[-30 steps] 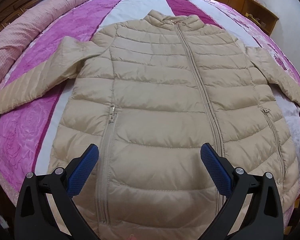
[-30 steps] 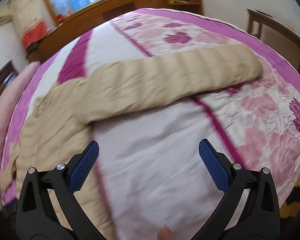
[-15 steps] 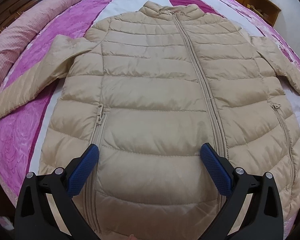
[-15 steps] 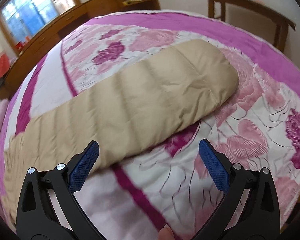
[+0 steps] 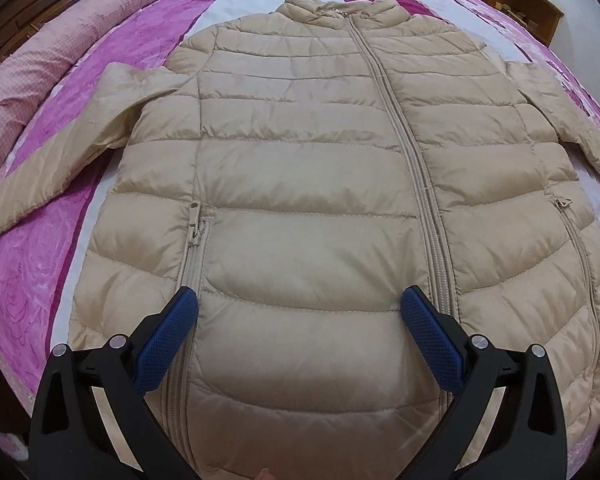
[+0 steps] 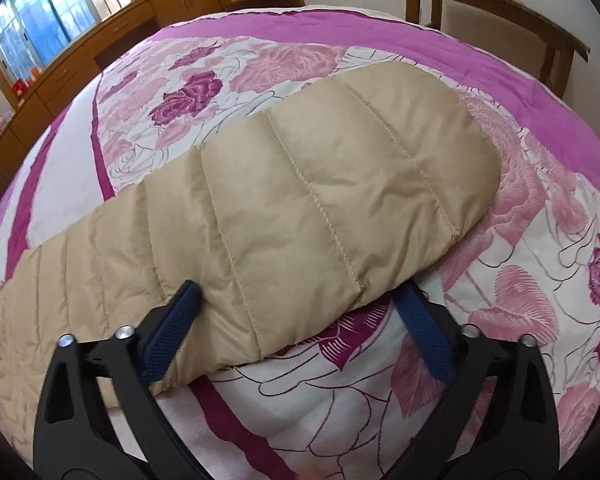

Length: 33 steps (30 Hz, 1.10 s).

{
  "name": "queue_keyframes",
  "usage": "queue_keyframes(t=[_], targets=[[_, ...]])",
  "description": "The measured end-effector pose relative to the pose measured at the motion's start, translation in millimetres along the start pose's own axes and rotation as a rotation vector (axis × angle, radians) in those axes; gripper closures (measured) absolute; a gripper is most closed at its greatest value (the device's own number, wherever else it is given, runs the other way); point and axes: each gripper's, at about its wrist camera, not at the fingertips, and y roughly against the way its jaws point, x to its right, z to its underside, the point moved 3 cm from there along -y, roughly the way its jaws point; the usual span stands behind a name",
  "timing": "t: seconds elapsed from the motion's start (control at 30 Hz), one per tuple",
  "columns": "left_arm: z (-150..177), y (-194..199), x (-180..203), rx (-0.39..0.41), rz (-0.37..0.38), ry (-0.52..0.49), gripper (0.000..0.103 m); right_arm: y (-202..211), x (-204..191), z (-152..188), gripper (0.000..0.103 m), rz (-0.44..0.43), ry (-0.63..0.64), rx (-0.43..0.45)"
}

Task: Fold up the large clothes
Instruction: 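Move the right gripper to the jacket sleeve cuff and grasp it, then lift the sleeve with the right gripper, fold it across the jacket body, release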

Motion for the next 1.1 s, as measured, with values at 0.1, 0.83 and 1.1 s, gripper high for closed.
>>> queue_keyframes(t=[0.1, 0.83, 1.1], targets=[[0, 0, 0, -0.001, 0.001, 0.002, 0.005, 7, -4, 1, 0.045, 0.005, 0.056, 0.020], [-4, 20, -23, 0.044, 0.009, 0.014, 0.005, 139, -77, 20, 0.098, -0.316, 0.139, 0.182], [-8, 29, -52, 0.066, -0.013, 0.039, 0.005, 200, -154, 43, 0.098, -0.457, 0.259, 0.228]])
